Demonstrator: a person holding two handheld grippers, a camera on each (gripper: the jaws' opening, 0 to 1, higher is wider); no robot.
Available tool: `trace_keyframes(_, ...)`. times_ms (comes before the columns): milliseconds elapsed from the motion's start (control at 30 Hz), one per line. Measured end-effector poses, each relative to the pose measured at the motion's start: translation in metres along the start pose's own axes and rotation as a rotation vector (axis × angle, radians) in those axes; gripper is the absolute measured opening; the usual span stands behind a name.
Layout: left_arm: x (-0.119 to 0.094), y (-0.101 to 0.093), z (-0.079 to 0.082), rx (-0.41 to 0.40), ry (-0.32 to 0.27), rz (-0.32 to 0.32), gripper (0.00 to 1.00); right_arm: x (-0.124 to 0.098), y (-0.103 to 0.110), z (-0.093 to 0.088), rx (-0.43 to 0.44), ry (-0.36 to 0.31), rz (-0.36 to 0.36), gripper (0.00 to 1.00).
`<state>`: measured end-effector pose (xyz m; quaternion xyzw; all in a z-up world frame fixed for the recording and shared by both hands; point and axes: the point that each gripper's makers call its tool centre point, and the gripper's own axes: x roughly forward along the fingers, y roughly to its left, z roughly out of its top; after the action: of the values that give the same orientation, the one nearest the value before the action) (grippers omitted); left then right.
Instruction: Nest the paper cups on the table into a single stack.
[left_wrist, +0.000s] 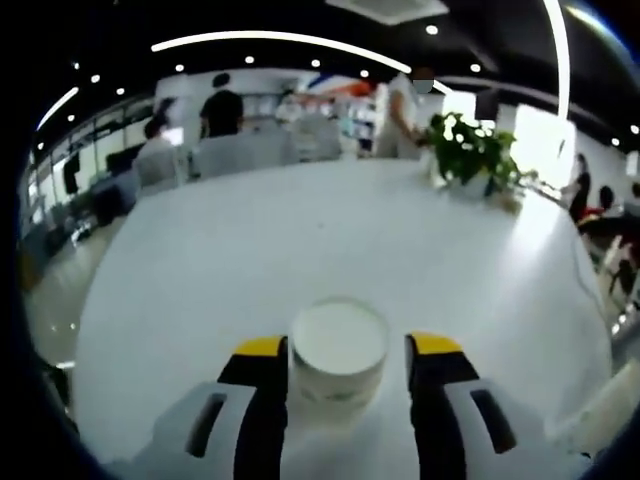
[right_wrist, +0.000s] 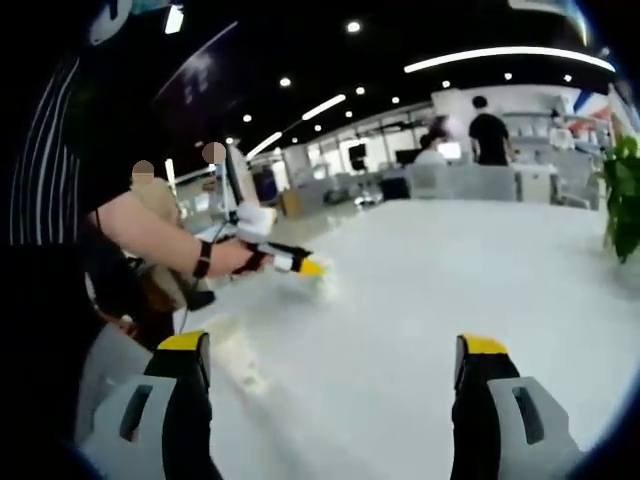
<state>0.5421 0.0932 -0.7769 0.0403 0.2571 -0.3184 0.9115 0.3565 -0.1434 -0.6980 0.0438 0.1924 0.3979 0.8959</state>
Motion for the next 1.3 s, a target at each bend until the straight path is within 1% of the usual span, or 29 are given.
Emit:
trace_keyframes(100, 0.002, 0.001, -0.002, 0.003, 0.007, 0.0, 0.41, -0.001, 0.0, -0.001, 0.005, -0.001, -0.004, 1.0)
trace_keyframes(200, 0.004, 0.002, -0.007, 0.002, 0.032, -0.004, 0.38, -0.002, 0.001, -0.003, 0.006, 0.003, -0.005, 1.0)
trace_keyframes(267, 0.004, 0.0, -0.005, -0.005, 0.024, -0.007, 0.37, -0.002, 0.001, -0.003, 0.005, 0.002, -0.005, 1.0)
trace_keyframes(400, 0.005, 0.001, -0.005, 0.002, 0.027, -0.005, 0.37, -0.003, -0.003, -0.002, 0.006, 0.001, -0.013, 1.0)
trace_keyframes(500, 0.004, 0.001, -0.006, 0.035, 0.029, -0.011, 0.37, -0.002, -0.002, -0.001, 0.007, -0.003, -0.015, 1.0)
trace_keyframes(600, 0.004, -0.001, -0.006, 0.041, 0.035, -0.016, 0.37, 0.0, -0.001, -0.003, 0.002, 0.008, -0.01, 1.0)
trace_keyframes(700, 0.001, -0.004, -0.004, 0.036, 0.031, -0.021, 0.36, 0.0, 0.001, 0.002, -0.002, -0.004, -0.009, 1.0)
trace_keyframes(767, -0.002, -0.006, -0.002, 0.025, 0.018, -0.03, 0.36, -0.002, 0.001, 0.004, -0.003, -0.013, -0.011, 1.0)
trace_keyframes(867, -0.004, -0.01, -0.001, 0.018, 0.025, -0.034, 0.36, -0.004, 0.001, 0.007, -0.008, -0.017, -0.013, 1.0)
trace_keyframes(967, -0.009, -0.014, 0.004, 0.015, 0.012, -0.033, 0.36, -0.007, 0.003, 0.01, -0.012, -0.026, -0.012, 1.0)
trace_keyframes(1100, -0.016, -0.02, 0.011, -0.006, 0.004, -0.032, 0.36, -0.011, 0.006, 0.013, -0.022, -0.038, -0.012, 1.0)
trace_keyframes(1233, -0.026, -0.024, 0.016, -0.011, -0.005, -0.028, 0.36, -0.013, 0.012, 0.018, -0.022, -0.055, -0.013, 1.0)
trace_keyframes(1300, -0.034, -0.027, 0.021, -0.01, -0.016, -0.026, 0.36, -0.014, 0.018, 0.022, -0.027, -0.067, -0.009, 1.0)
